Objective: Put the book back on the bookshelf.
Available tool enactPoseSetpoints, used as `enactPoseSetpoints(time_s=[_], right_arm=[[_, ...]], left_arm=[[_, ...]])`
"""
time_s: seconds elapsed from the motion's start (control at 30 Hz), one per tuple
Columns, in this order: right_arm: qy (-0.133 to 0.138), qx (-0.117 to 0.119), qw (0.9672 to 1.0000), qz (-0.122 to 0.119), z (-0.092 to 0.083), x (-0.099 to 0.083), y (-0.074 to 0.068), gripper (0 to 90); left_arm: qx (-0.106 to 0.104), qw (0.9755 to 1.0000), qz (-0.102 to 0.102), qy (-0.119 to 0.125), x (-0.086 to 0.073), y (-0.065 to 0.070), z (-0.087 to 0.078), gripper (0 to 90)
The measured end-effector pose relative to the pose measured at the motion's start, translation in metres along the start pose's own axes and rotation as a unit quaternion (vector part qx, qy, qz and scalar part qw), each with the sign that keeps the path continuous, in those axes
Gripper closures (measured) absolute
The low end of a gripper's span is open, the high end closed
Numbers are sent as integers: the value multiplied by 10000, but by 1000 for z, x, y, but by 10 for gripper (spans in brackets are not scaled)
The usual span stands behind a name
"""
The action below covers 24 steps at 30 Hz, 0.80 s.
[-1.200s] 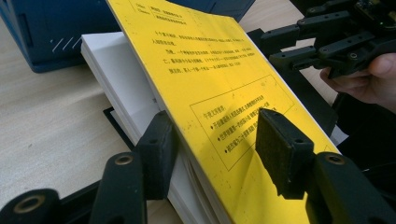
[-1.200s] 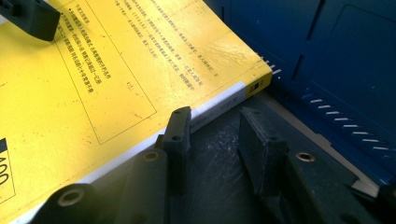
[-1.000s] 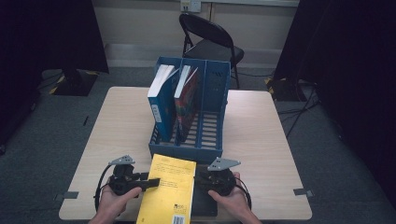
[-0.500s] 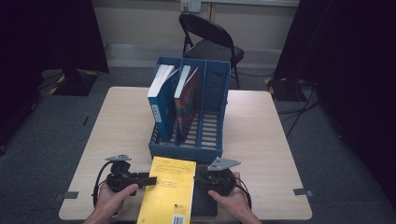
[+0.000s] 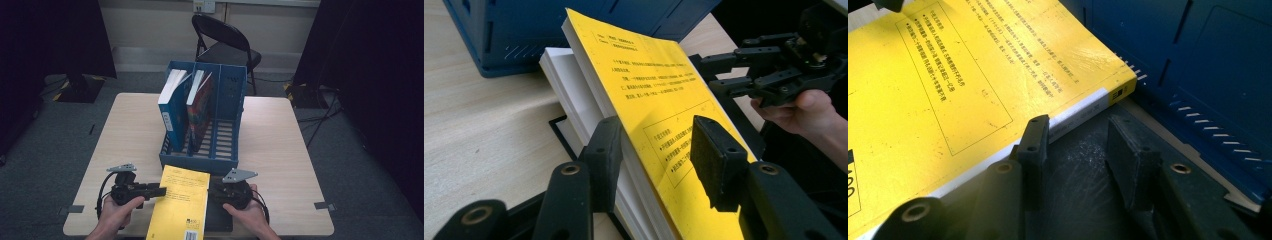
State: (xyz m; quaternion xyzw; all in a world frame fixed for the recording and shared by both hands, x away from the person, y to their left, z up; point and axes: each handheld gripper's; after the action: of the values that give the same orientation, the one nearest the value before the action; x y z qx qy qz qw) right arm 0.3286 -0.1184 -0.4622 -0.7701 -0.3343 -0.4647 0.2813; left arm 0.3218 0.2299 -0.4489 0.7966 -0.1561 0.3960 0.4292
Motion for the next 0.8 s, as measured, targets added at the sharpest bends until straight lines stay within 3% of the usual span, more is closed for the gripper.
enactPoseSetpoints(time_s=[0.37,0.6,0.8], right_arm=[[3,-2,10000,-2,0,0,0,607],[6,-3,10000,6,0,0,0,604],[21,3,10000,5,0,0,1,601]], left_arm=[[-224,9997,2,5,1,2,-2,557],[-156,9998,-60,96,3,1,3,549],[-252,9996,-63,124,3,4,1,541]])
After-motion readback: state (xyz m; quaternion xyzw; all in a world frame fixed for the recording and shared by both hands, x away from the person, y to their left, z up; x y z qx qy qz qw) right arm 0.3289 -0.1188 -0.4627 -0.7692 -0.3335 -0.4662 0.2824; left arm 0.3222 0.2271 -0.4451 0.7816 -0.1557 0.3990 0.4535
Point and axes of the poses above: each handheld gripper's, and its own axes: z roughly forward along the jaws, x roughly out of its top, y roughly to its right, and after that the axes turned 14 degrees about y, right-handed
